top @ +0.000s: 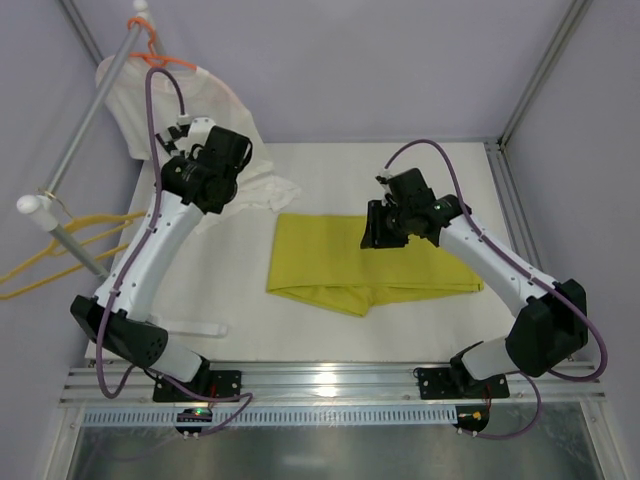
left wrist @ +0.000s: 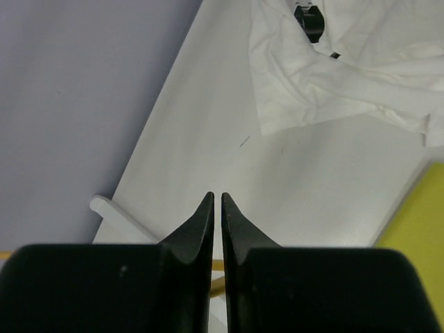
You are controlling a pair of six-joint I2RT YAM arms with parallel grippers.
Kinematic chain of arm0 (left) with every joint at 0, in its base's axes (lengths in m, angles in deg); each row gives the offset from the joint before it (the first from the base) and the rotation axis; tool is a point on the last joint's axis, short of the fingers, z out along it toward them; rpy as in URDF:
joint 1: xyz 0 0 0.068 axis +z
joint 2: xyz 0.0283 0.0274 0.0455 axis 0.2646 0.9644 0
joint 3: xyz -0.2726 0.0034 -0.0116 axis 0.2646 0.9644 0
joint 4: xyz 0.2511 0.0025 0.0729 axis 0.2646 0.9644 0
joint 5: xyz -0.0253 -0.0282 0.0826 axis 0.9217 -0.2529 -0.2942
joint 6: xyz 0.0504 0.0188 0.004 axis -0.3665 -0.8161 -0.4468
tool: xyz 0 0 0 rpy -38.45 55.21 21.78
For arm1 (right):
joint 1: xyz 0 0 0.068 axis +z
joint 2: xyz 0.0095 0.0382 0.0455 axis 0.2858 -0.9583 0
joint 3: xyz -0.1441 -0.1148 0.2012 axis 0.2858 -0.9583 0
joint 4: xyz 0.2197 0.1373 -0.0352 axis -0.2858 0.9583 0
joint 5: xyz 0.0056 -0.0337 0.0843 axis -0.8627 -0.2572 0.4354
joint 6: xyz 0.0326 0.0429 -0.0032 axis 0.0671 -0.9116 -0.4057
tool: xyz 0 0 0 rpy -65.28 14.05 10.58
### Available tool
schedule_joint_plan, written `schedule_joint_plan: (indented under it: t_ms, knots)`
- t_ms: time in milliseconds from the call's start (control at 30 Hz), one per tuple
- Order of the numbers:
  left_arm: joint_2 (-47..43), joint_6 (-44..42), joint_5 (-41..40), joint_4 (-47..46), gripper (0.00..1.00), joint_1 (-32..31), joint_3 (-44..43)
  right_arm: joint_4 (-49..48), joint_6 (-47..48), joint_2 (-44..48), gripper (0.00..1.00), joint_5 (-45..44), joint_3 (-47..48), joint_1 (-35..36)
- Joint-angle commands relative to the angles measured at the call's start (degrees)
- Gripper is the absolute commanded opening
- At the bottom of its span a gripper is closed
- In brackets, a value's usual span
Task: Place the trousers on the hanger
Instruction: Grab a hanger with the left arm
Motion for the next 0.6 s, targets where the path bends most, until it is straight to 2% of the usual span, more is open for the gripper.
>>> schedule_joint_plan:
  t_ms: [0,100,233,400,533,567]
  knots:
    - [-3.8,4.1,2.9,0.5,0.07,-0.4,-2.6,-1.3,-0.3,2.2,0.43,-0.3,1.2,0.5]
    - [-6.0,4.2,6.1,0.4,0.12,-0.4,-2.9,-1.3,-0.1,3.3,0.43,-0.5,0.2,0.5]
    - [-9.8,7.0,6.8,1.3,0.08,-0.4,-3.7,-1.3,-0.2,4.0,0.43,-0.3,-0.4,0.5]
    - [-16.1,10.2,10.1,-1.4,0.07,-0.4,-2.7,-1.4,-0.2,4.8,0.44,-0.2,-1.1,0.4]
    - [-16.0,10.1,11.3,0.3,0.2,-0.4,-5.4,-1.7,-0.4,5.3,0.47,0.3,-1.2,0.6]
    - [-15.9,10.6,11.3,0.5,0.2,-0.4,-5.9,-1.7,-0.4,5.3,0.47,0.3,-1.4,0.5]
